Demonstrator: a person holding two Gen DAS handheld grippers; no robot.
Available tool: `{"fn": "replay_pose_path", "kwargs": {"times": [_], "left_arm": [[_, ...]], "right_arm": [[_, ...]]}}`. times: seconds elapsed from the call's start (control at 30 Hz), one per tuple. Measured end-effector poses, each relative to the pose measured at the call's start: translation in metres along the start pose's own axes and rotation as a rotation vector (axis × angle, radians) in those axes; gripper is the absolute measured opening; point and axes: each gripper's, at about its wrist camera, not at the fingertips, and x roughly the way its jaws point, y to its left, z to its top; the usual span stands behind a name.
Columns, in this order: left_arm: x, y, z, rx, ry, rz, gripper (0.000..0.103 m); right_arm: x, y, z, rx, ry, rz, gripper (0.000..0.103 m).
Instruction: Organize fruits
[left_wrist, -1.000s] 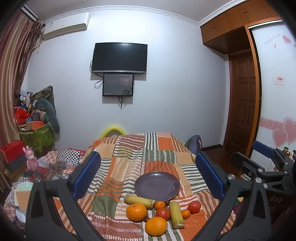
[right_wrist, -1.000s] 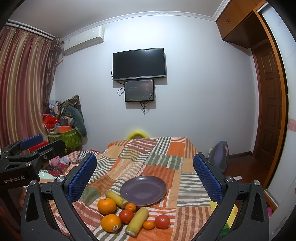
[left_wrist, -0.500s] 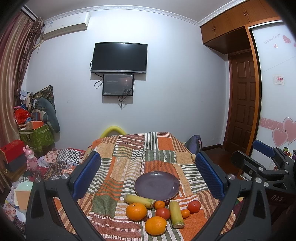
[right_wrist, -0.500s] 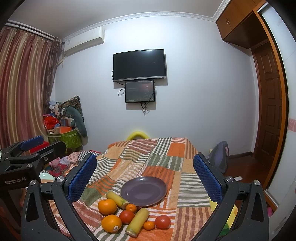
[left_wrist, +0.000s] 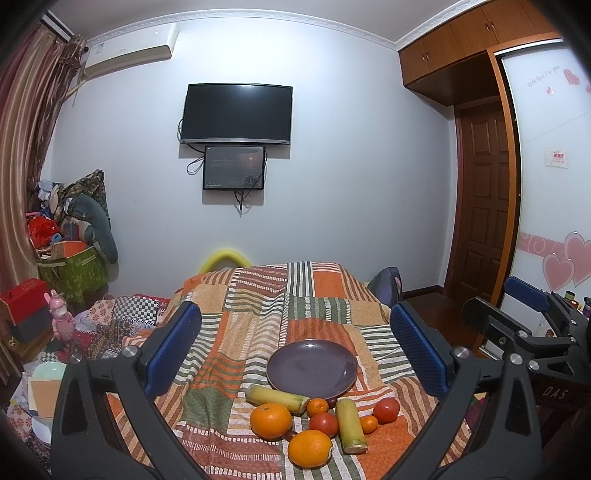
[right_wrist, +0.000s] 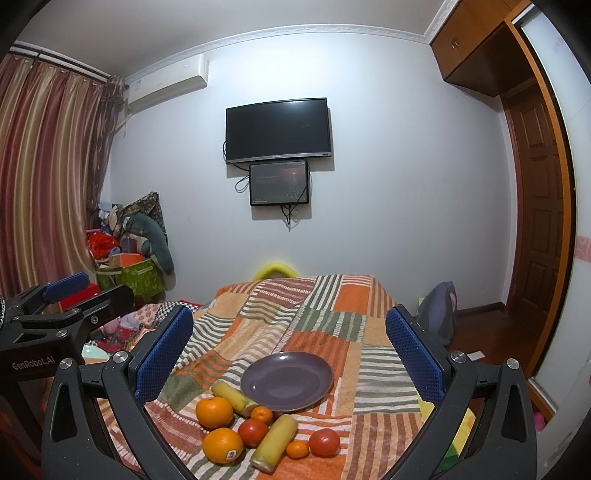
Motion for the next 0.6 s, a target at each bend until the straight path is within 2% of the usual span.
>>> {"fn": "replay_pose_path", "kwargs": {"times": [0.27,0.4,0.53,0.6], "left_arm": [[0.001,-0.002,0.000,0.002,0.001,0.000,0.103],[0.005,-0.002,-0.001,0.000,0.003,-0.002,0.103],[0.011,-0.003,-0.005,0.005,0.025,-0.015,0.090],[0.017,-0.004,-0.008,0.013,0.044,-0.012,0.086]], "right_arm": [[0.002,0.000,-0.004,-0.007,0.005,-0.002,0.103],[0.007,0.000,-0.010,-0.009,0.021,0.035,0.103],[0.014,0.000,-0.016,-0.017,0.044,0.028,0.099],[0.018,-0.003,-0.020,-0.014,0.062,0.028,0.088]]}}
